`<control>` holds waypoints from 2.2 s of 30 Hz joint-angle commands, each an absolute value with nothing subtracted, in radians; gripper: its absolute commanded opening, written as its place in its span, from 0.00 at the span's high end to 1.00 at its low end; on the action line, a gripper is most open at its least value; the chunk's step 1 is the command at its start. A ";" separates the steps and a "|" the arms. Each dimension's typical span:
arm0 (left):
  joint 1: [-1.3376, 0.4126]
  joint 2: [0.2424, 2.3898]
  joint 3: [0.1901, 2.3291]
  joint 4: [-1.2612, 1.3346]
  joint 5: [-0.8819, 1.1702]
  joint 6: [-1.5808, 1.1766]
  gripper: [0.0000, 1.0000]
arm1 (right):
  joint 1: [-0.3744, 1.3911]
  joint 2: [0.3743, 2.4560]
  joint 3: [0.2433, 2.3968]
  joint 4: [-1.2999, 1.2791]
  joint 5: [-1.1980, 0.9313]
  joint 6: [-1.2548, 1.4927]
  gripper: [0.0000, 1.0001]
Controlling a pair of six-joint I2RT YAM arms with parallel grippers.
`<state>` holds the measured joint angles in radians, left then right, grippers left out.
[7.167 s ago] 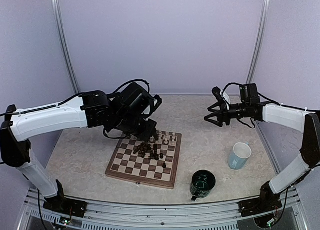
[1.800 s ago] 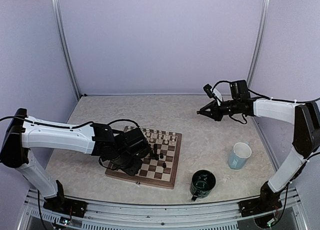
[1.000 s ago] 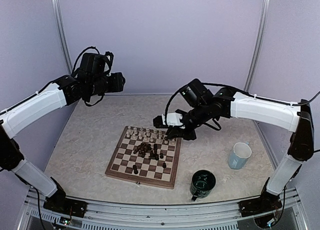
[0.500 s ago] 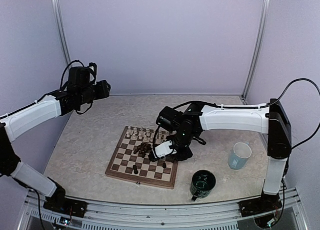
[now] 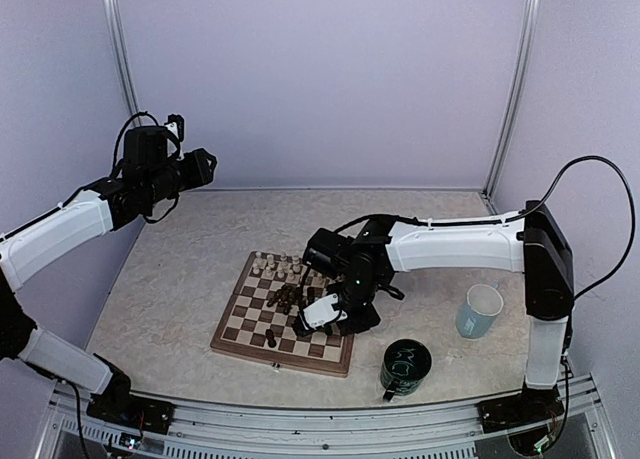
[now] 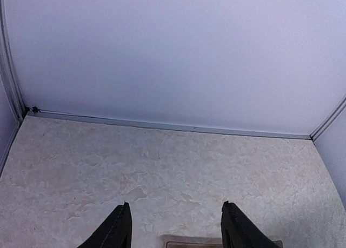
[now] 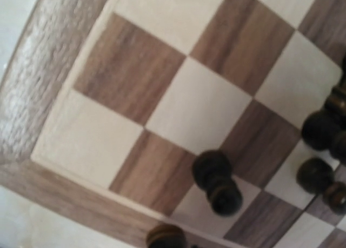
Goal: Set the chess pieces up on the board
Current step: Place the pawn on the chessboard, then move the pawn to b7.
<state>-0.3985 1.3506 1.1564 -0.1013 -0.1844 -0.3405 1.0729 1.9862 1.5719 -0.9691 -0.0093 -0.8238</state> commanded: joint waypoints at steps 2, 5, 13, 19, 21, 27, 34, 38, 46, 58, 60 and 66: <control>-0.393 1.356 1.172 -0.087 -0.166 -0.345 0.44 | 1.092 2.005 1.551 -0.933 0.014 -0.786 0.87; -0.394 1.359 1.173 -0.087 -0.163 -0.345 0.44 | 1.092 1.999 1.545 -0.935 0.002 -0.782 0.74; -0.393 1.359 1.173 -0.089 -0.157 -0.342 0.43 | 1.067 1.944 1.602 -0.985 -0.134 -0.792 0.59; -0.394 1.358 1.173 -0.089 -0.149 -0.342 0.43 | 1.011 1.965 1.671 -0.969 -0.249 -0.721 0.65; -0.393 1.359 1.173 -0.089 -0.147 -0.344 0.43 | 1.002 1.978 1.675 -0.958 -0.260 -0.703 0.68; -0.393 1.361 1.173 -0.090 -0.139 -0.345 0.43 | 0.989 2.015 1.671 -0.940 -0.274 -0.676 0.73; -0.393 1.366 1.175 -0.092 -0.129 -0.345 0.43 | 0.989 2.039 1.669 -0.931 -0.281 -0.669 0.71; -0.394 1.371 1.177 -0.093 -0.126 -0.345 0.43 | 0.989 2.057 1.671 -0.933 -0.281 -0.662 0.70; -0.394 1.378 1.177 -0.096 -0.122 -0.347 0.43 | 0.995 2.084 1.667 -0.932 -0.285 -0.660 0.72; -0.394 1.382 1.178 -0.095 -0.117 -0.347 0.43 | 1.015 2.092 1.669 -0.934 -0.305 -0.667 0.96; -0.394 1.381 1.178 -0.095 -0.117 -0.347 0.43 | 1.022 2.089 1.671 -0.933 -0.303 -0.668 0.98; -0.393 1.382 1.178 -0.095 -0.112 -0.348 0.42 | 1.044 2.078 1.682 -0.929 -0.293 -0.666 0.99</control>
